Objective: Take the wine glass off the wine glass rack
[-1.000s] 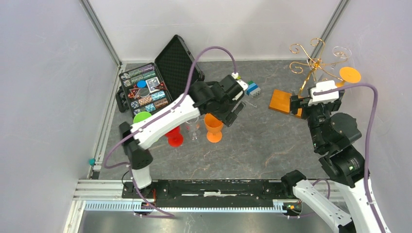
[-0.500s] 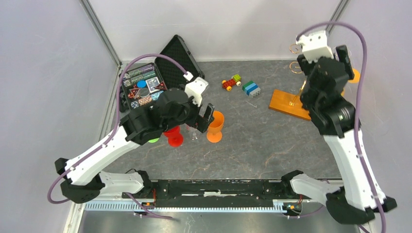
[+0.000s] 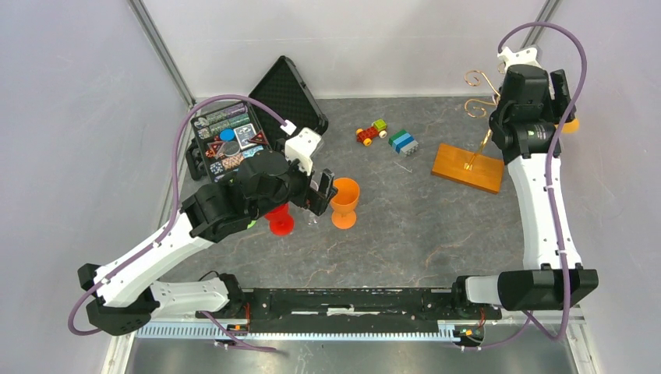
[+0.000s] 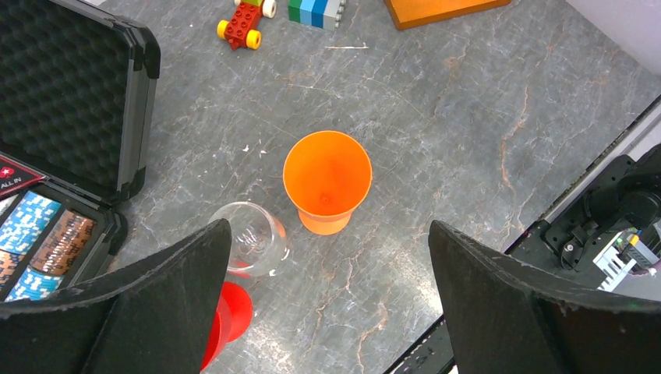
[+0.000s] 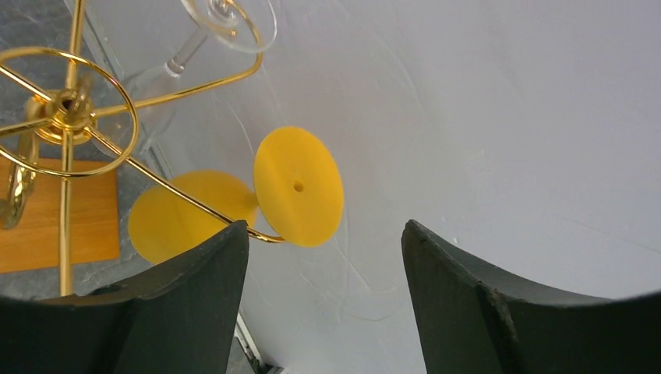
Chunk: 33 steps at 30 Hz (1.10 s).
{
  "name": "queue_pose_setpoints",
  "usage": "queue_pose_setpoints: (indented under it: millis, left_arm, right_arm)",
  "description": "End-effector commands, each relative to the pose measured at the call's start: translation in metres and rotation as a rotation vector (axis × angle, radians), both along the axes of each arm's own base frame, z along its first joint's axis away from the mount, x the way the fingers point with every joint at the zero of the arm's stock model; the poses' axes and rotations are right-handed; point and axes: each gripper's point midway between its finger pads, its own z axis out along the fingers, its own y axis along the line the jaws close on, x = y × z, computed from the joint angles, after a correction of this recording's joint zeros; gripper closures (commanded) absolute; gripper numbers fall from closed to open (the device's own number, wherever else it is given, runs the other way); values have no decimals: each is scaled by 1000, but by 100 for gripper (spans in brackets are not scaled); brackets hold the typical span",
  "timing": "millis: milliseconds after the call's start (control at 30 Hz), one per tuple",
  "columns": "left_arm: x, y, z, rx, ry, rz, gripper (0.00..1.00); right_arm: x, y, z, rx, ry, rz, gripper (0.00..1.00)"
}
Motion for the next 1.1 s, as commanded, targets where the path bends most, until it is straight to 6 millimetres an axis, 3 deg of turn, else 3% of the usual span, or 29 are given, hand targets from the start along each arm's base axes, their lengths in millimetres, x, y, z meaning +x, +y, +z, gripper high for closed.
queue_pose_setpoints:
  millis: [0,300,633,867,1067]
  left_arm:
    - [7,2,12,-24,-56,18,0]
    - [11,6,12,7,-73,33,0]
    - [14,4,0,45,-60,36,0]
    - [6,7,11,18,-65,6,0]
    - [2,10,21,18,-69,-5,0]
  right_arm:
    - [4,-13,-5,42,-46,-11,26]
    - [8,-28,-23,23,-8,-105,36]
    - [7,-35,-42,-9,40,-140,31]
    - [-8,-44,-43,-94,75,-228,34]
    - [-12,-48,-59,-151,101,-249,41]
